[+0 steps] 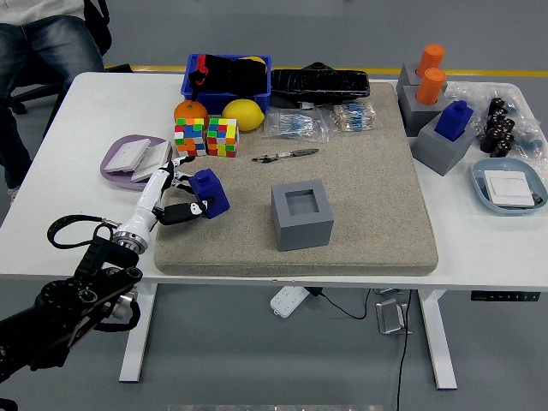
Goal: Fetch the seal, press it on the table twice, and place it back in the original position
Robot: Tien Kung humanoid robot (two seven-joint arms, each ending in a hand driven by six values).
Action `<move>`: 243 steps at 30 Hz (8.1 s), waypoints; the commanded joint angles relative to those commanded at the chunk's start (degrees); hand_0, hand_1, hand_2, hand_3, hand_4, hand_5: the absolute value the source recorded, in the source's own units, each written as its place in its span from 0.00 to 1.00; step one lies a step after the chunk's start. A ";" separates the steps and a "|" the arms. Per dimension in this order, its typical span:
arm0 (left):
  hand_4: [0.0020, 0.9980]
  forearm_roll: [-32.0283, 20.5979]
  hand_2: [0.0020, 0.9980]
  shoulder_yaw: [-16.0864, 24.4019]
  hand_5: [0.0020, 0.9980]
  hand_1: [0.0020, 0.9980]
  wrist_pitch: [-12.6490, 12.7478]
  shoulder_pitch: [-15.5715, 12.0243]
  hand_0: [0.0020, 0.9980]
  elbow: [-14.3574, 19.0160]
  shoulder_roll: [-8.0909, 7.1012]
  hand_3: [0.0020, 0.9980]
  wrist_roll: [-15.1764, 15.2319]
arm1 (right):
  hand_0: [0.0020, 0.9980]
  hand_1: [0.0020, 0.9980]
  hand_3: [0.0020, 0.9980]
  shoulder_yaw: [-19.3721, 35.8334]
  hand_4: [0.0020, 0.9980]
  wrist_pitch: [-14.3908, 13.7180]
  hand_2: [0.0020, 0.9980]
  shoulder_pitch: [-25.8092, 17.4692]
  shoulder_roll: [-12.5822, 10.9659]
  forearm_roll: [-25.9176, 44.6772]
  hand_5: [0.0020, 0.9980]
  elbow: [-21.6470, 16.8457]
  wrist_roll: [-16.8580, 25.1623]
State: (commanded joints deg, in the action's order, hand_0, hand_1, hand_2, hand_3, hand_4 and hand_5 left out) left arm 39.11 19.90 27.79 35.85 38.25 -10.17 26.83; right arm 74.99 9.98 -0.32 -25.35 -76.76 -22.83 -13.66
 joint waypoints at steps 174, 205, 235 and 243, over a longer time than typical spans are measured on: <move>0.67 36.29 0.36 4.72 0.00 0.43 -16.76 12.51 0.81 26.90 -1.00 0.87 -34.09 | 0.90 0.75 0.78 -0.02 0.89 0.19 0.75 -0.16 -0.46 0.27 0.55 -0.14 0.03; 0.69 37.69 0.35 5.03 0.00 0.41 -18.10 13.18 0.80 26.61 -1.60 0.87 -35.73 | 0.90 0.75 0.78 0.44 0.89 0.19 0.75 -0.13 -0.37 0.19 0.55 -0.13 0.03; 0.68 41.02 0.33 4.59 0.00 0.38 -22.12 16.11 0.80 29.87 -3.26 0.87 -40.26 | 0.90 0.76 0.78 0.49 0.89 0.25 0.75 -0.15 -0.38 0.29 0.55 -0.06 0.03; 0.67 41.36 0.33 3.34 0.00 0.38 -23.29 17.06 0.80 30.08 -3.86 0.87 -41.49 | 0.90 0.75 0.78 -0.01 0.89 0.25 0.75 -0.02 -0.57 0.40 0.55 -0.12 0.04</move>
State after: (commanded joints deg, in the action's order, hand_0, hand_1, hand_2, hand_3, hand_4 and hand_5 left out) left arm 80.47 23.24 4.49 52.91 68.33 -14.03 -14.66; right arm 74.98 10.23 -0.33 -25.92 -76.36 -22.95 -13.62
